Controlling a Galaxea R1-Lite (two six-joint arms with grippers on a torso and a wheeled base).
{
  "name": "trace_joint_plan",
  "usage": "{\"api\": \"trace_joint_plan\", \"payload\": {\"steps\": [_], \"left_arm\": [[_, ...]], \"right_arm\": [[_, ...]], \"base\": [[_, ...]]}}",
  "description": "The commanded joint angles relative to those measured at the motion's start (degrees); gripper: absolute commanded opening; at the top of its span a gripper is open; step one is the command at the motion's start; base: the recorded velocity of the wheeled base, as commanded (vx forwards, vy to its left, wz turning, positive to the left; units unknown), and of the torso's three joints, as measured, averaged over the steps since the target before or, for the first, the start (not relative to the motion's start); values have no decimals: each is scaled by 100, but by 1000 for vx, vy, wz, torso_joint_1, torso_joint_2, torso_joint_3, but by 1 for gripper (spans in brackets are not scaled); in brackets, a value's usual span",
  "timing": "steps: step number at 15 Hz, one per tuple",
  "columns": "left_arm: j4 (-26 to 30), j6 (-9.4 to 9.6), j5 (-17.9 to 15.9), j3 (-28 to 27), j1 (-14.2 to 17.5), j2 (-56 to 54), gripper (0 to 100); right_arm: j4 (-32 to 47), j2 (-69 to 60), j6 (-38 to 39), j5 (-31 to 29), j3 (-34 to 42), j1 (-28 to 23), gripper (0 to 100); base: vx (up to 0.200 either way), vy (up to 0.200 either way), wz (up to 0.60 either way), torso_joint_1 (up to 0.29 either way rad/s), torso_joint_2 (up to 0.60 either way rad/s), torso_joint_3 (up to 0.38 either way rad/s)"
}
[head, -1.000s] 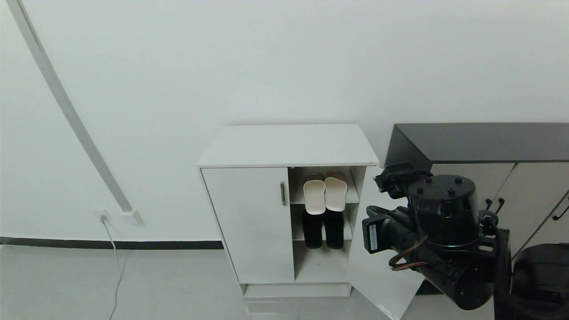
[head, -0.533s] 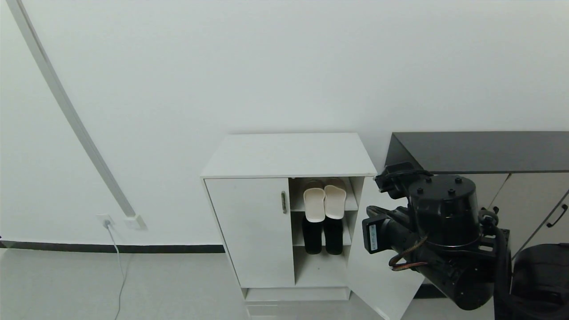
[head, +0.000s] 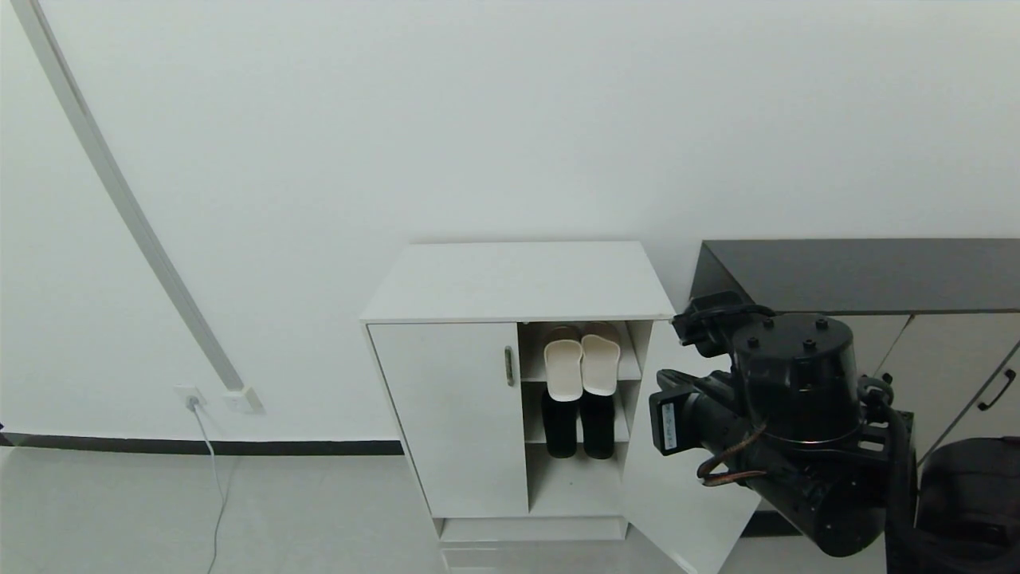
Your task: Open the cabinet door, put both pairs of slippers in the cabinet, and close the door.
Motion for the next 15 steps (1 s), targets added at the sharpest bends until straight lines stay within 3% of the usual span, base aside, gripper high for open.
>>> {"api": "trace_joint_plan", "payload": {"steps": [1,8,15], "left_arm": [[-1,9,1,0,0,7,0],[-1,0,1,0,0,7,0],[-1,0,1,0,0,7,0]], "right_arm": [[-1,10,-3,-1,10,4,0],[-1,19,6,8,10,-14,0],[-80,72,-3,-1,10,-67,0]], "base": [[0,0,0,0,0,0],[0,0,-514,3,2,3],[0,0,0,0,0,0]]}}
